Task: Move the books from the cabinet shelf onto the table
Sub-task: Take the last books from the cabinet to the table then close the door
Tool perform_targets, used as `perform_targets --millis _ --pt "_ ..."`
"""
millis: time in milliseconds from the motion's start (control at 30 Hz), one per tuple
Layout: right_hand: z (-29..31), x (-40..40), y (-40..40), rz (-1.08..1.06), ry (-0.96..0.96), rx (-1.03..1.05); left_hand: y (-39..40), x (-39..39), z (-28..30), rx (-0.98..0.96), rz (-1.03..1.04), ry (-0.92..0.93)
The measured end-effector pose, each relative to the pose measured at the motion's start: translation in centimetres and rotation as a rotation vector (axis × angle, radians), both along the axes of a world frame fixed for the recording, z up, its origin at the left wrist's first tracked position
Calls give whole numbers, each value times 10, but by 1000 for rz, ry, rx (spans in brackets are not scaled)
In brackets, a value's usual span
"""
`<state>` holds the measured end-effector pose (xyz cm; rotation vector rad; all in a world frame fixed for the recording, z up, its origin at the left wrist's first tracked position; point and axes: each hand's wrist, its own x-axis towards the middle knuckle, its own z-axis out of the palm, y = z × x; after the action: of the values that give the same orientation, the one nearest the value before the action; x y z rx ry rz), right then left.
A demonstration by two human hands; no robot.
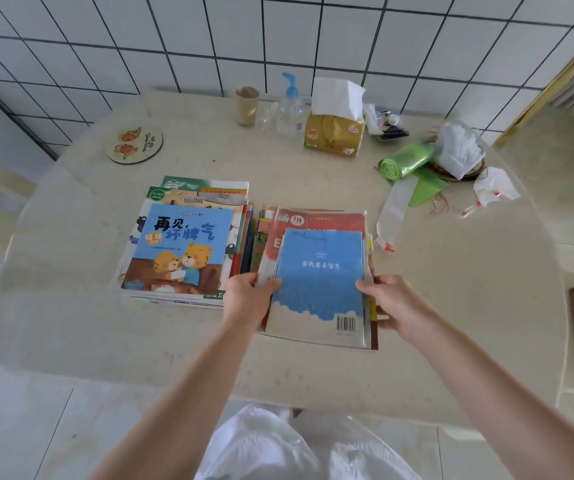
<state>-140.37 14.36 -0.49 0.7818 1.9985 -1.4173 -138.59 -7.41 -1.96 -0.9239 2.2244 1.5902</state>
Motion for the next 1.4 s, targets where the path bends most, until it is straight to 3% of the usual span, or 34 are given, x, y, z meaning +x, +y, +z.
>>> perform_targets --millis 633,1000,1400 --pt "-11 -24 -18 -16 5 -13 9 -7 -12 -181 11 -12" --pt "-8 -31 -27 12 -12 104 10 -17 -20 -345 -101 -57" --pt "-10 -29 -30 28 -47 20 9 -22 -23 -405 -153 -46"
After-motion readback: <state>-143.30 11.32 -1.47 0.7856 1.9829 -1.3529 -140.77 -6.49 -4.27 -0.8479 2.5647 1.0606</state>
